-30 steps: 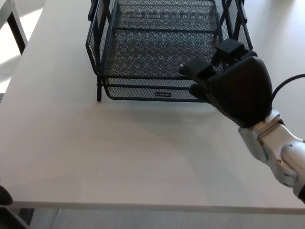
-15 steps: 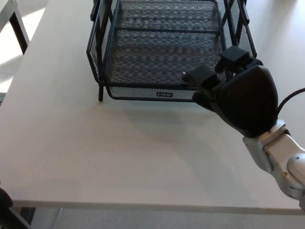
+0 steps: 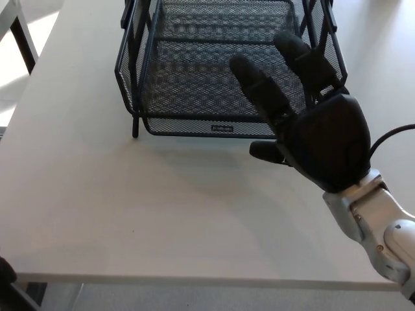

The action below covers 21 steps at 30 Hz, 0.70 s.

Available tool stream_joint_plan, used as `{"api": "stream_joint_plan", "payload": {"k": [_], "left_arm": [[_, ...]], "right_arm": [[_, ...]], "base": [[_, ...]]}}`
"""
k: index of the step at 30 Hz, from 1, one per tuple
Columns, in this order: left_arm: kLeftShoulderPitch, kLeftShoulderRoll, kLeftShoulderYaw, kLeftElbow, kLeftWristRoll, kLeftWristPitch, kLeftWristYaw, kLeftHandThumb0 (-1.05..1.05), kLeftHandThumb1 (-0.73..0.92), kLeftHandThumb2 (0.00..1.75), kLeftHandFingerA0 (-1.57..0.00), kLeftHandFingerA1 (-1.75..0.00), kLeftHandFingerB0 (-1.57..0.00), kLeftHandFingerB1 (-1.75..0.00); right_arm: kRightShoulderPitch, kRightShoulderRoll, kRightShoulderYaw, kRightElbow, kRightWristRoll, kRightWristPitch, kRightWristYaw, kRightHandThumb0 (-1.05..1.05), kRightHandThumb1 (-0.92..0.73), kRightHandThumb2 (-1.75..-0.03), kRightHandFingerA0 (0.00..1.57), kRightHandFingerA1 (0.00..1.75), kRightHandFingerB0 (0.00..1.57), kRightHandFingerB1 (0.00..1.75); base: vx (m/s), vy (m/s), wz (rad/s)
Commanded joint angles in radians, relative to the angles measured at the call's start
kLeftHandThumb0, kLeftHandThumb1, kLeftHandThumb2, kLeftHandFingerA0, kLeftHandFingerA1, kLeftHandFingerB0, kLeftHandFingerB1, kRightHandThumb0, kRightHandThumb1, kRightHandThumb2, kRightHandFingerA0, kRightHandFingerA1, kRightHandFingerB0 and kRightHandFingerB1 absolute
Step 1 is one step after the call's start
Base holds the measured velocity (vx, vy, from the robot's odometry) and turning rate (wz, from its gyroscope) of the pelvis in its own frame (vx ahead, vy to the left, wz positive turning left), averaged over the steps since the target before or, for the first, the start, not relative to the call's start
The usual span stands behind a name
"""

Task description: The robot uses its right hand to grab the drawer kept on the middle of the desk and pull it out towards the robot

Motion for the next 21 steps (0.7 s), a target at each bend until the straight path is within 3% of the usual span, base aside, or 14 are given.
{"api": "stream_joint_plan", "payload": {"k": [1, 9, 10, 11, 12, 16, 18, 19, 20, 21], "left_arm": [[0.006, -0.003, 0.009, 0.011, -0.004, -0.009, -0.002, -0.33, 0.60, 0.57, -0.82, -0.90, -0.75, -0.58], [0.015, -0.001, 0.007, -0.001, 0.005, 0.010, -0.007, -0.32, 0.60, 0.57, -0.77, -0.85, -0.74, -0.57], [0.016, 0.001, 0.007, -0.001, 0.011, 0.002, -0.003, -0.32, 0.60, 0.58, -0.77, -0.85, -0.74, -0.56], [0.022, 0.001, 0.010, 0.002, 0.017, -0.003, 0.004, -0.32, 0.60, 0.58, -0.77, -0.84, -0.74, -0.56], [0.022, 0.001, 0.010, 0.004, 0.015, -0.005, 0.005, -0.32, 0.60, 0.58, -0.77, -0.84, -0.74, -0.56], [0.029, 0.004, 0.015, 0.007, 0.013, -0.006, 0.004, -0.33, 0.60, 0.58, -0.76, -0.85, -0.73, -0.56], [0.035, 0.002, 0.020, 0.005, 0.005, -0.004, 0.001, -0.32, 0.60, 0.58, -0.77, -0.85, -0.74, -0.56], [0.036, 0.000, 0.022, 0.006, 0.003, -0.006, 0.003, -0.33, 0.60, 0.58, -0.77, -0.84, -0.74, -0.56], [0.038, 0.000, 0.022, 0.005, 0.003, -0.005, 0.003, -0.33, 0.60, 0.58, -0.77, -0.84, -0.74, -0.56], [0.042, -0.002, 0.024, 0.003, 0.003, -0.002, 0.003, -0.33, 0.60, 0.58, -0.78, -0.84, -0.74, -0.56]], "right_arm": [[0.054, -0.027, -0.019, -0.153, -0.094, 0.166, 0.350, -1.05, -0.66, -0.61, 0.00, 0.00, 0.00, 0.00], [0.110, -0.074, -0.062, -0.297, -0.074, 0.144, 0.412, -1.02, -0.62, -0.60, 0.00, 0.00, 0.00, 0.00], [0.133, -0.104, -0.086, -0.341, -0.063, 0.129, 0.415, -1.03, -0.49, -0.84, 0.00, 0.00, 0.00, 0.00], [0.145, -0.126, -0.101, -0.359, -0.051, 0.108, 0.405, -1.01, -0.62, -0.60, 0.00, 0.00, 0.00, 0.00], [0.161, -0.145, -0.118, -0.383, -0.035, 0.094, 0.410, -1.01, -0.57, -0.99, 0.00, 0.14, 0.00, 0.04], [0.262, -0.229, -0.219, -0.500, -0.001, 0.056, 0.386, -1.00, -0.55, -0.99, 0.00, 0.09, 0.00, 0.04], [0.338, -0.286, -0.313, -0.573, 0.057, 0.025, 0.383, -0.94, -0.51, -0.97, 0.00, 0.15, 0.00, 0.08], [0.377, -0.312, -0.363, -0.603, 0.085, 0.008, 0.376, -0.97, -0.53, -0.79, 0.00, 0.00, 0.00, 0.17], [0.389, -0.316, -0.378, -0.612, 0.091, 0.001, 0.376, -0.97, -0.53, -0.79, 0.00, 0.00, 0.00, 0.17], [0.420, -0.332, -0.417, -0.630, 0.119, -0.017, 0.378, -0.97, -0.63, -0.61, 0.00, 0.00, 0.00, 0.24]], "base": [[0.00, 0.000, 0.00], [0.00, 0.000, 0.00], [0.00, 0.000, 0.00], [0.00, 0.000, 0.00], [0.00, 0.000, 0.00], [0.00, 0.000, 0.00], [0.00, 0.000, 0.00], [0.00, 0.000, 0.00], [0.00, 0.000, 0.00], [0.00, 0.000, 0.00]]}}
